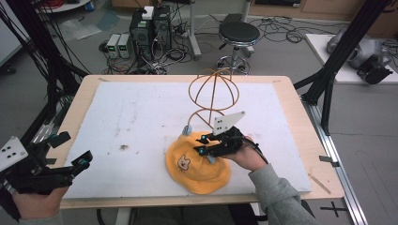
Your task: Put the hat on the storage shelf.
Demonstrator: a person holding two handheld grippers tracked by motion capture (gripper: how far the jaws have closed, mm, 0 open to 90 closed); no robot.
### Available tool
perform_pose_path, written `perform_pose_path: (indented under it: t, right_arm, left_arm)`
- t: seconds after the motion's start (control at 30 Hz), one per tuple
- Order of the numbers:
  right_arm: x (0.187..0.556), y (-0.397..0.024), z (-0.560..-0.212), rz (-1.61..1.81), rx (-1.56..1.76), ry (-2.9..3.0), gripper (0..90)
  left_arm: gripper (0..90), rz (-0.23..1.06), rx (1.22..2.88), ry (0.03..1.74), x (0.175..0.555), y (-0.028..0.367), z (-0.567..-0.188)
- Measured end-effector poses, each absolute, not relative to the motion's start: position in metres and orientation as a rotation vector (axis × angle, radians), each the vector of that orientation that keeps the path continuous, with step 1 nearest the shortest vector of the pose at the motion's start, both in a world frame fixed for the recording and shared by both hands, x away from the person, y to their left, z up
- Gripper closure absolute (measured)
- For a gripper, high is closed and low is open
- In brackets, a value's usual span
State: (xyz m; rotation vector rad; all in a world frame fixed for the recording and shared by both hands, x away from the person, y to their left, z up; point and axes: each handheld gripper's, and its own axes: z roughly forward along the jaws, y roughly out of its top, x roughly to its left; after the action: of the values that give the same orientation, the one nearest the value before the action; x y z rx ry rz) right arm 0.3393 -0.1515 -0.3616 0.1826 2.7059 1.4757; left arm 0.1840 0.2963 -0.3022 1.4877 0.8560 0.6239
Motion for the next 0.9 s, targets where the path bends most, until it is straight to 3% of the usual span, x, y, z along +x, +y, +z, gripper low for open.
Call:
perform_pose_path:
  t: [0.47,0.9]
  right_arm:
    - [0.338,-0.158,-0.355,1.526,0.148,2.691,74.0]
    - [0.33,-0.161,-0.325,1.527,0.085,2.687,74.2]
  left_arm:
    - [4.7,0.623,1.492,0.856,0.184,0.296,-0.302]
    - [4.7,0.619,1.497,0.856,0.185,0.295,-0.303]
